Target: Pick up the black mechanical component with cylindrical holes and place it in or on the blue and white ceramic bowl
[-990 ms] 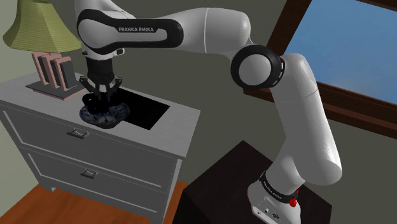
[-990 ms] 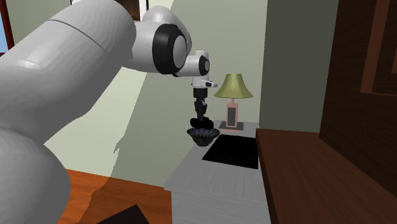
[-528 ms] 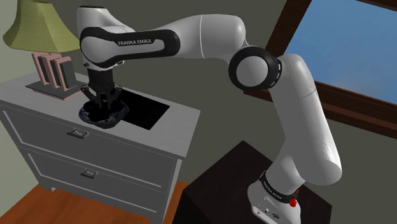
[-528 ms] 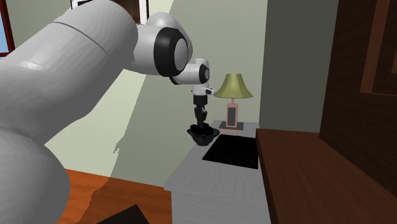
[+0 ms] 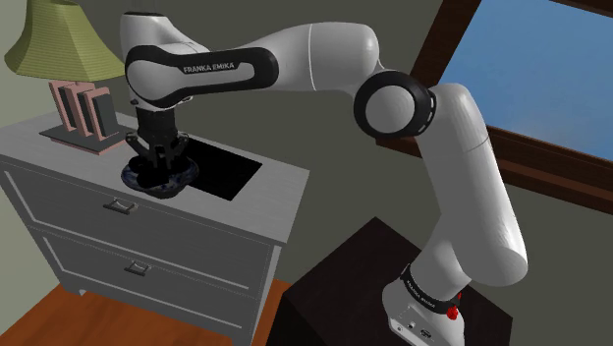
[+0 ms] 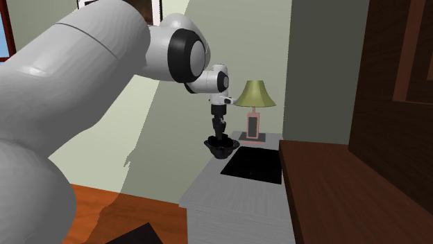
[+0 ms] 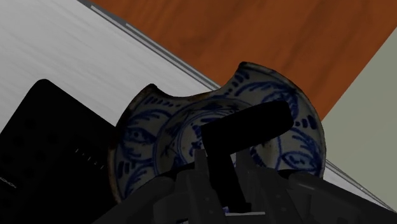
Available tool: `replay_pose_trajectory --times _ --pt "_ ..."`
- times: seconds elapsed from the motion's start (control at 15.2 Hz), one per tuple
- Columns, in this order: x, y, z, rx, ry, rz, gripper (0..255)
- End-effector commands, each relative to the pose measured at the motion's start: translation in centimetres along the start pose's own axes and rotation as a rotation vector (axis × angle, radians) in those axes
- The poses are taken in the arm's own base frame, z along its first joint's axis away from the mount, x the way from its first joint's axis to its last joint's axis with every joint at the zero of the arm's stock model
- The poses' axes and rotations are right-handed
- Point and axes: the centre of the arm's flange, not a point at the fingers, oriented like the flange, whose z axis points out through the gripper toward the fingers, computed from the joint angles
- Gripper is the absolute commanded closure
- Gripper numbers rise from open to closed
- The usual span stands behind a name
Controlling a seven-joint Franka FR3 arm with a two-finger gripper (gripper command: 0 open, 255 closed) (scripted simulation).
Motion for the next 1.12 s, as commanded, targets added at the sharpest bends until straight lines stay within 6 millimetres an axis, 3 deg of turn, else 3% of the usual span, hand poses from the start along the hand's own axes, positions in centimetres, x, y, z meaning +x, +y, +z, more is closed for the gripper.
replay_pose_trajectory --times 0.0,0.33,0.59,1.06 --pt "-0.1 0.0 0.5 -0.007 -0.006 -0.001 0" --pt "-0.1 0.0 0.7 -0.007 -0.006 -0.001 0" --pt "-0.1 -0.1 -4.3 -0.007 -0.006 -0.001 0" --pt "-0.1 -0.1 -4.3 -0.007 -0.006 -0.001 0"
